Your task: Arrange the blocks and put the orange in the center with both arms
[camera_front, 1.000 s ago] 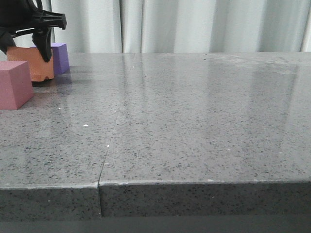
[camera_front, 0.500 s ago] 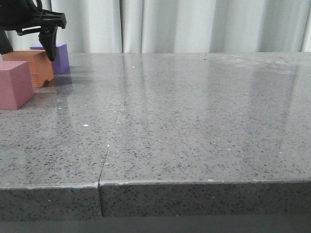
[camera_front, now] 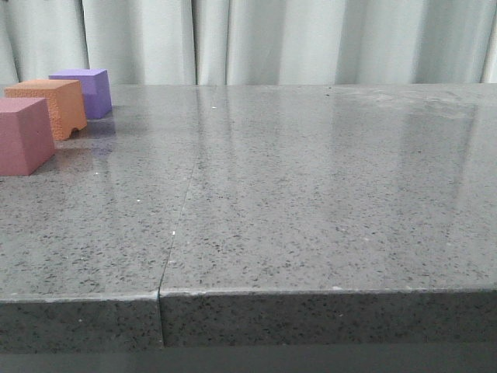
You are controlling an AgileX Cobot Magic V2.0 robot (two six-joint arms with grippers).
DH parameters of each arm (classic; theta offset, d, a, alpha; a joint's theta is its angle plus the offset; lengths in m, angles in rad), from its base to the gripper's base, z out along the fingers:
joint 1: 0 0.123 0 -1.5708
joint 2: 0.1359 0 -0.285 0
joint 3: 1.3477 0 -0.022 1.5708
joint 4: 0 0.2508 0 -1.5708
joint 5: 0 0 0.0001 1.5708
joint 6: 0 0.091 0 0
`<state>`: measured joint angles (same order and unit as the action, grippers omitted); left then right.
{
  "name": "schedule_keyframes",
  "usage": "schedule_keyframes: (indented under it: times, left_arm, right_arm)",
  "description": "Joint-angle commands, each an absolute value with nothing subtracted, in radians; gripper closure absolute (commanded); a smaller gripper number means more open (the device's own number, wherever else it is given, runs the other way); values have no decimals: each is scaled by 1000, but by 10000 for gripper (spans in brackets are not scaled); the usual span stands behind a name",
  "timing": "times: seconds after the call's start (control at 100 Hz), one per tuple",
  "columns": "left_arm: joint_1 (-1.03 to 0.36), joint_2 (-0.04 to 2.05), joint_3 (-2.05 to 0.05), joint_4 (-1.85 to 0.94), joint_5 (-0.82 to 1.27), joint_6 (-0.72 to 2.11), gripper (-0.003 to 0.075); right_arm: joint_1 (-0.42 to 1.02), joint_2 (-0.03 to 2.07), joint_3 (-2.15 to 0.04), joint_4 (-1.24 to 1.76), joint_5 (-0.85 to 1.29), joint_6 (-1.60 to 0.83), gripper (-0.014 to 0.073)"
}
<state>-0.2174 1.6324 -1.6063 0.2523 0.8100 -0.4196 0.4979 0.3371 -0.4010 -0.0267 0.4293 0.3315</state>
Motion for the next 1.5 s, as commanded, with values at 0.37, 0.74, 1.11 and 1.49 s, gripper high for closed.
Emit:
schedule_keyframes:
  times: [0.37, 0.74, 1.11, 1.49]
  left_arm:
    - [-213, 1377, -1497, 264, 728, -430, 741]
    - [-213, 1084, -1147, 257, 624, -430, 741]
    - [-213, 824, -888, 235, 596, -430, 741]
    - [-213, 641, -619, 233, 508, -430, 741]
  right_arm:
    - [497, 343, -425, -42, 353, 318, 663]
    - [497, 343, -425, -42, 353, 318, 663]
    - [497, 343, -425, -42, 353, 318, 663]
    - [497, 343, -425, -42, 353, 318, 663]
